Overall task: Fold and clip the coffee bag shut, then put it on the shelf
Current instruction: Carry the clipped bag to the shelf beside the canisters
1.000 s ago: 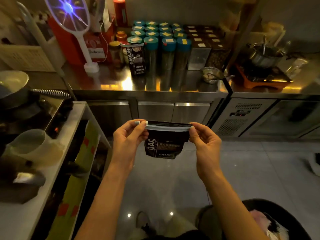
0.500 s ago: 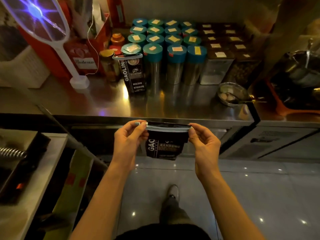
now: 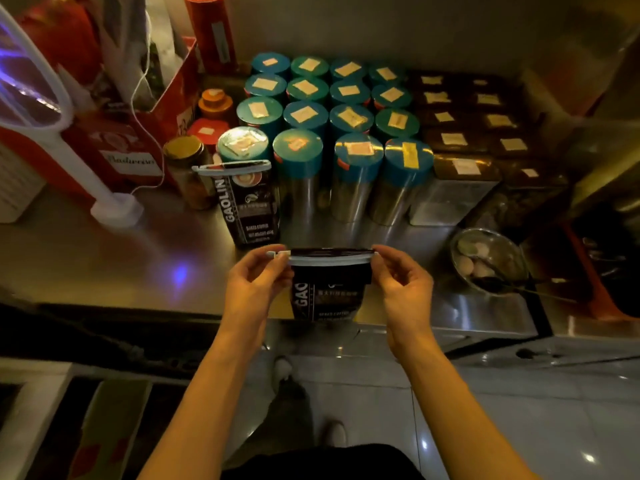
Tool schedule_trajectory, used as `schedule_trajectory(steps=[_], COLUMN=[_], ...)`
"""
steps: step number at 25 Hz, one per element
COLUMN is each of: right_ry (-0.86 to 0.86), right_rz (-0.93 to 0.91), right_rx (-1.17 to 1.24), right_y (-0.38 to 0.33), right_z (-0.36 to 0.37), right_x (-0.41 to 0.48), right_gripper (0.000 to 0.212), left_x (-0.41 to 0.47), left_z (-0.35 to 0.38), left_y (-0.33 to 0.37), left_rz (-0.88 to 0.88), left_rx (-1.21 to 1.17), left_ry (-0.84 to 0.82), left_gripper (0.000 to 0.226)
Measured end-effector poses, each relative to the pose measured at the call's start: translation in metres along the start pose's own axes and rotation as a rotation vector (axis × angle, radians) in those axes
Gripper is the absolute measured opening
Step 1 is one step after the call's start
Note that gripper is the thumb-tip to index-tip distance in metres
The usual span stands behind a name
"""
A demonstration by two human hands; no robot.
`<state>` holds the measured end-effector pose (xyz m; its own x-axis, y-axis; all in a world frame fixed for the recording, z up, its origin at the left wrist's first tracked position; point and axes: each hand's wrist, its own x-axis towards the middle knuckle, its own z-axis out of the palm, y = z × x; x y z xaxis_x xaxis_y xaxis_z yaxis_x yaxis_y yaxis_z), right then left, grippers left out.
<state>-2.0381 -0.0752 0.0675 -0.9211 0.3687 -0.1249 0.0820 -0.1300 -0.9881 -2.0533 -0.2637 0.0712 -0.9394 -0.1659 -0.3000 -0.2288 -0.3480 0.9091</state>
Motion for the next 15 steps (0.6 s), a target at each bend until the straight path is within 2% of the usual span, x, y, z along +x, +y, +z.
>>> schedule_trajectory(steps=[4, 7, 11, 15], right_ry=[0.016, 0.066, 0.060, 0.047], right_rz=[0.022, -0.010, -0.002, 0.058], right_rx=[-0.031, -0.102, -0.188, -0.204], right_y=[0.009, 0.015, 0.018, 0.035], right_z=[0.015, 0.041, 0.047, 0.063], right_x=[0.025, 0.068, 0.112, 0.146], right_gripper=[0.019, 0.020, 0.023, 0.022], left_x=[0.036, 0.094, 0.125, 0.158], left_z=[-0.001, 0.003, 0.019, 0.022], left_y=[-0.005, 0.001, 0.002, -0.005], left_rz=[-0.049, -0.139, -0.145, -0.128], left_rx=[-0.041, -0.119, -0.126, -0.081], left_ry=[-0.009, -0.020, -0.014, 0.053], left_gripper=[0.009, 0.012, 0.028, 0.023])
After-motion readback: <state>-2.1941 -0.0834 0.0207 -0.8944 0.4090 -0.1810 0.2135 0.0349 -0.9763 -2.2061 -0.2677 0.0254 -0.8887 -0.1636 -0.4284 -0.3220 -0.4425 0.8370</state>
